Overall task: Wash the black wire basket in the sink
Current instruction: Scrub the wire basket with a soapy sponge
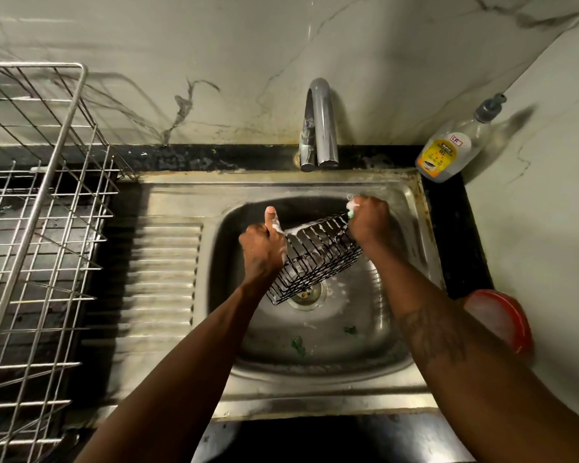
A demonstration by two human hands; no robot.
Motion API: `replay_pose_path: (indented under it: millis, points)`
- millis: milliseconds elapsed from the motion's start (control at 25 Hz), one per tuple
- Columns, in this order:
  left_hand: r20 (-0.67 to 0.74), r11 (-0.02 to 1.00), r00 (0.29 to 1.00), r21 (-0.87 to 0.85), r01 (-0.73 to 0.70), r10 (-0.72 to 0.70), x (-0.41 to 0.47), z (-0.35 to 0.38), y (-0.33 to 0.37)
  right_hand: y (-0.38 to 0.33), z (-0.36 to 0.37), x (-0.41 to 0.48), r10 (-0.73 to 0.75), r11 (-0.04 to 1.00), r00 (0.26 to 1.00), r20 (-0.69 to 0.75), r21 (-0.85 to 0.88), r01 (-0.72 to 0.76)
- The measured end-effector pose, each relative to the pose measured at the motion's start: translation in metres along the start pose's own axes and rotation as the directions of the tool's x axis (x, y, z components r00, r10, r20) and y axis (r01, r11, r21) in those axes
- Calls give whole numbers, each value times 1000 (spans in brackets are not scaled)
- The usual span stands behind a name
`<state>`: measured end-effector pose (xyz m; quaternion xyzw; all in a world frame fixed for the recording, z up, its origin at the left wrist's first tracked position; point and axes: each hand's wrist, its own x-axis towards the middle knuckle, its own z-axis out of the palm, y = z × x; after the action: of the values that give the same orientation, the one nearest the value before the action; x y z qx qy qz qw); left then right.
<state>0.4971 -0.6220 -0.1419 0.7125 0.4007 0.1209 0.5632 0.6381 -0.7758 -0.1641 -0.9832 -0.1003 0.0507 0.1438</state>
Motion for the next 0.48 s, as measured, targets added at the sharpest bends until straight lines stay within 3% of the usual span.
replay_pose_path:
  millis: [80, 160, 240, 320, 400, 480]
  points:
    - [-5, 1000, 1000, 15, -13, 13, 2, 0, 4, -24, 3, -33, -149, 983, 988, 42, 110, 144]
    - [-61, 993, 998, 119, -27, 34, 1, -2, 6, -52, 7, -84, -388, 901, 921, 40, 226, 370]
    - [-90, 985, 995, 171, -29, 45, 1, -2, 4, -59, 6, -119, -534, 815, 845, -21, 253, 521]
    - [-73, 988, 997, 155, -9, 21, 1, -3, 2, -38, 5, -117, -488, 840, 872, -29, 255, 479]
    - [-65, 995, 998, 99, -10, 17, 0, -3, 1, -9, 0, -92, -272, 939, 962, 0, 218, 266]
    - [-42, 995, 999, 91, -30, 34, -3, -1, 2, 15, -1, -63, -86, 984, 996, -5, 157, 86]
